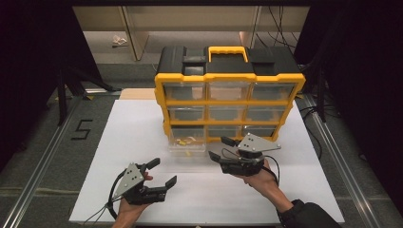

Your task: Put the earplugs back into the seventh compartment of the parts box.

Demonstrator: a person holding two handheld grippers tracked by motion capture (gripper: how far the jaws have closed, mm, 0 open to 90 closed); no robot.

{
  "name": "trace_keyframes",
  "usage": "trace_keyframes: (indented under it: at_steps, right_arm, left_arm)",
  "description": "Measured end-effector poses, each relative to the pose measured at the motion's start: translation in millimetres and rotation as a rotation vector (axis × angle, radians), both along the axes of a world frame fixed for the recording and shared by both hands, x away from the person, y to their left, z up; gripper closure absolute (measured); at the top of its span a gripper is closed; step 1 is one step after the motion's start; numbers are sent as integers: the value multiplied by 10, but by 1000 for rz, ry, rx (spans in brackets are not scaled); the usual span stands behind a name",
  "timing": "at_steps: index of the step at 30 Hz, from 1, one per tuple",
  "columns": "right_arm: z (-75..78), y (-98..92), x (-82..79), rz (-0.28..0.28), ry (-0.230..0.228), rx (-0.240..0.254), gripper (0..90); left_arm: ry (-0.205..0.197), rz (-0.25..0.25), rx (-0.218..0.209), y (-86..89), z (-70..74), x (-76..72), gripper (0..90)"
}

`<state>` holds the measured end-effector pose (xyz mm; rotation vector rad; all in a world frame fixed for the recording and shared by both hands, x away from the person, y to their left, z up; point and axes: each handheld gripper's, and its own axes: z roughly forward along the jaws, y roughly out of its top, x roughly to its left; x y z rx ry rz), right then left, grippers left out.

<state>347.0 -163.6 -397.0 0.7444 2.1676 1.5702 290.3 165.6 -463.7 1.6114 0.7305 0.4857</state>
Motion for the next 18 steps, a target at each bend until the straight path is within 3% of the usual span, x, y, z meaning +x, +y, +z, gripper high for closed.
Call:
trace_keyframes:
  at_steps: [18]
  right_arm:
    - [-90, -142, -56, -25, -1, 26, 340]
  left_arm:
    - [0, -3, 2, -2, -1, 0, 157]
